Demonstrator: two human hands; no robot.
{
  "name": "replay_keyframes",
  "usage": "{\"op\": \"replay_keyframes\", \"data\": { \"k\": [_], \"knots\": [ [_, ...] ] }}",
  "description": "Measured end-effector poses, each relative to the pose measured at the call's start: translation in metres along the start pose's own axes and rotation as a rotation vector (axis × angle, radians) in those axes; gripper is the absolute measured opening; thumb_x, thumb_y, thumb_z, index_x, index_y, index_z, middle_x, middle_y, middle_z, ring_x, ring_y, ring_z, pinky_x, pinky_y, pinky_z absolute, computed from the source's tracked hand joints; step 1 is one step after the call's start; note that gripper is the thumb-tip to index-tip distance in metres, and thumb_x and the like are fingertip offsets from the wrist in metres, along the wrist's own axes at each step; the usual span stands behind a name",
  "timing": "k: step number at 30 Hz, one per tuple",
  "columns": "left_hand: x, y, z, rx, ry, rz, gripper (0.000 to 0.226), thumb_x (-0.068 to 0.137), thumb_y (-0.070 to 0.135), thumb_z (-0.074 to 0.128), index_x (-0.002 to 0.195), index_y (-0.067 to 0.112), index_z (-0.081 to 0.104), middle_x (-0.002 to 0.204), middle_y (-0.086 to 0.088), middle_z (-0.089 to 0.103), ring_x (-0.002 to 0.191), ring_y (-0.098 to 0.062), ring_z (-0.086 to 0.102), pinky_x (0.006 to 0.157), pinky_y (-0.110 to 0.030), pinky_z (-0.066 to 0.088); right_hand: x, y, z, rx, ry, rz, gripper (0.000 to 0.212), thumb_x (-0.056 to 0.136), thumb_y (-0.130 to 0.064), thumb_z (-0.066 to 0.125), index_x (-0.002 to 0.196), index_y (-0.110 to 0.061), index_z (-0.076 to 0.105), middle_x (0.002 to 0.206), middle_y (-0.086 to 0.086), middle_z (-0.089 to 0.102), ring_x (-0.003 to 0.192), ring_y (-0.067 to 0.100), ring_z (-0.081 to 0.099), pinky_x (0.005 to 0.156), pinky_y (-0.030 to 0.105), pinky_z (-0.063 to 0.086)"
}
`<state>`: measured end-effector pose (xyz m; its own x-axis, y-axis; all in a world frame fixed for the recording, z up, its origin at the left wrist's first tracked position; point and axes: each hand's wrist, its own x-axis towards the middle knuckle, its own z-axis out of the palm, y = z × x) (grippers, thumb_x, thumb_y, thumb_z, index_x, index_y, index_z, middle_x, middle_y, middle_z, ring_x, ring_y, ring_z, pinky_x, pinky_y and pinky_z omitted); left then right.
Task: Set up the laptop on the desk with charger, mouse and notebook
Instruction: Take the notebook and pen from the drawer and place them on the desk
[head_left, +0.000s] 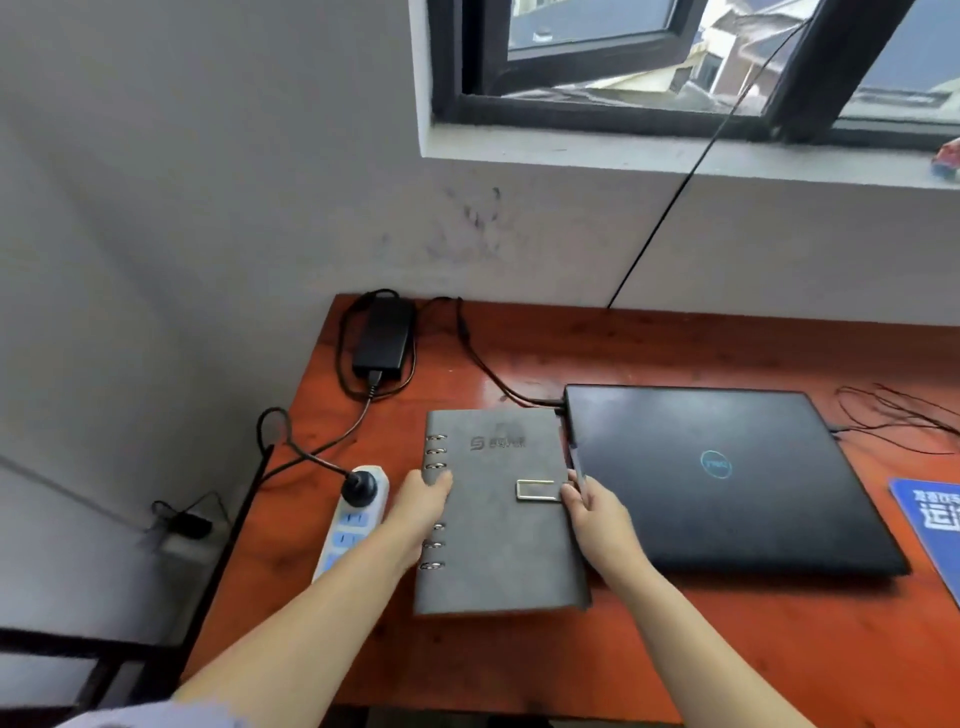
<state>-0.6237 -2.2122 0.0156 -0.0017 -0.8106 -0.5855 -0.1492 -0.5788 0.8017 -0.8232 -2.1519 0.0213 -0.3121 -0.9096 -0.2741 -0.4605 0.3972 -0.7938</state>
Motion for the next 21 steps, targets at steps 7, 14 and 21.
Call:
{"op": "replay_keyframes", "data": {
  "k": [7, 14, 21],
  "knots": [
    [0.019, -0.018, -0.006, 0.457, 0.199, -0.006, 0.032, 0.09, 0.023, 0.057, 0.114, 0.001, 0.057, 0.117, -0.02, 0.061, 0.103, -0.035, 0.06, 0.089, -0.038, 0.051, 0.001, 0.013, 0.029, -0.102, -0.04, 0.057, 0.027, 0.094, -0.017, 0.047, 0.115, -0.023, 0.062, 0.105, 0.008, 0.071, 0.09, 0.025, 0.061, 0.065, 0.021, 0.034],
    [0.021, -0.021, 0.001, 0.597, 0.241, 0.064, 0.037, 0.087, 0.026, 0.063, 0.115, 0.005, 0.053, 0.118, -0.019, 0.053, 0.11, -0.034, 0.051, 0.094, -0.038, 0.041, 0.0, 0.015, 0.028, -0.259, -0.028, 0.051, 0.033, 0.094, -0.016, 0.045, 0.125, -0.02, 0.057, 0.103, 0.016, 0.07, 0.095, 0.035, 0.062, 0.072, 0.032, 0.045],
    [0.02, -0.016, 0.002, 0.632, 0.213, 0.043, 0.043, 0.087, 0.027, 0.063, 0.12, 0.003, 0.046, 0.124, -0.021, 0.048, 0.117, -0.036, 0.046, 0.099, -0.04, 0.039, -0.012, -0.004, 0.029, -0.498, 0.013, 0.094, 0.055, 0.094, -0.04, 0.043, 0.141, -0.014, 0.03, 0.121, 0.012, 0.042, 0.109, 0.033, 0.05, 0.074, 0.033, 0.042]
  ]
}}
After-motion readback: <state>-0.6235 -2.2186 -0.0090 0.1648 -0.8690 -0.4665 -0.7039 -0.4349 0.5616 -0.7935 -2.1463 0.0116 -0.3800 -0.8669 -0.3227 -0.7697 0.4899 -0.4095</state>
